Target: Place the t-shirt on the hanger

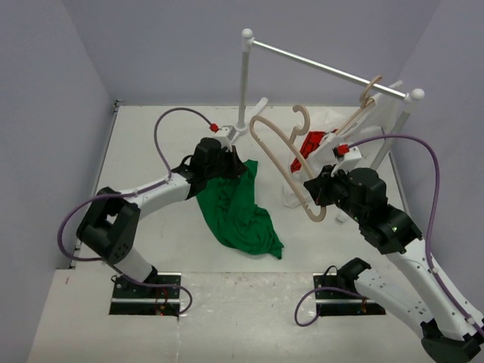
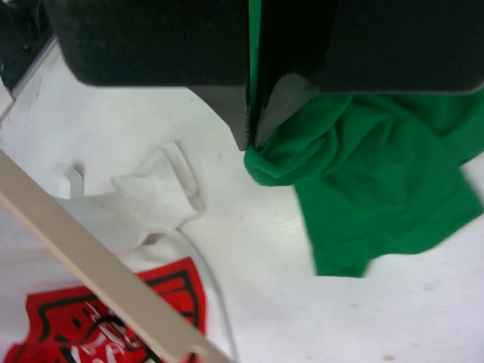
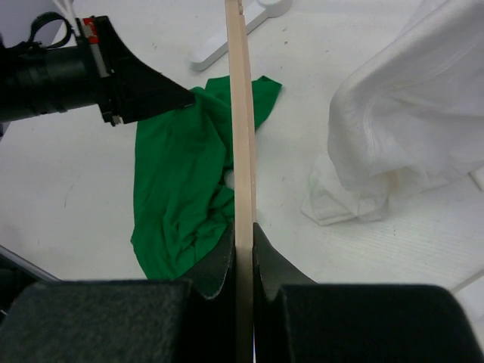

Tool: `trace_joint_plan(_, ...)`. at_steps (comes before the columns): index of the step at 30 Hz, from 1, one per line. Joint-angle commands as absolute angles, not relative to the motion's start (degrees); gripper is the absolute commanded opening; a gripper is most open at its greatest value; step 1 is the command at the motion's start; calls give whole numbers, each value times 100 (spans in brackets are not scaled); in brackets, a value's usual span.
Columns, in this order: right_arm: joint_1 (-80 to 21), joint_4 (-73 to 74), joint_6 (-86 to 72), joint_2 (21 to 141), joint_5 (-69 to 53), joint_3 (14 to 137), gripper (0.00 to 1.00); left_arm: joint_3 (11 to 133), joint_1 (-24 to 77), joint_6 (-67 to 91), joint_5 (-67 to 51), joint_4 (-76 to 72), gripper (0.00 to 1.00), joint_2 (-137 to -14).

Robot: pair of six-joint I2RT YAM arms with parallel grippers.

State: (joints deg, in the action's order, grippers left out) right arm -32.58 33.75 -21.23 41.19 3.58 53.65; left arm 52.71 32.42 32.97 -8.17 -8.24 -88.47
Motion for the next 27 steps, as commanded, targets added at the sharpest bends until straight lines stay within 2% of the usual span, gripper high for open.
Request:
trace_joint_plan(1, -3261, 3354, -2264, 4092, 623, 5383, 0, 6062, 3700, 2535, -1725, -985, 0, -9552)
trace_joint_plan(5, -3261, 3423, -2315, 4078, 865, 5373, 0, 6251, 3950, 2309, -1809, -980, 1, -9783)
trace_joint_plan(8, -3261, 3463, -2364, 4088, 974, 5394, 0, 6297, 3976, 2294, -1438, -746, 16, -9772)
trace_joint_plan(14, -3253, 3463, -2391, 4204, 1013, 5407, 0, 6178, 3974, 2412, 387, -17, 31, -9228)
trace_joint_plan(16, -3258, 3445, -2388, 4231, 1002, 5402, 0, 6063, 3973, 2461, 736, 220, 42, -8949)
trace_joint_plan(17, -3255, 3442, -2382, 4239, 999, 5397, 0, 5992, 3973, 2511, 847, 281, 44, -8862)
trace_joint_plan(21, -3256, 3397, -2354, 4254, 949, 5379, 0, 5213, 3968, 3034, 1491, 415, 46, -7991)
trace_joint_plan(25, -3261, 3370, -2320, 4299, 900, 5357, 0, 4438, 3969, 3399, 1054, -2, 30, -7442)
trace_joint_plan(27, -3261, 3343, -2312, 4318, 864, 5341, 0, 4217, 3973, 3486, 693, -189, 28, -7500)
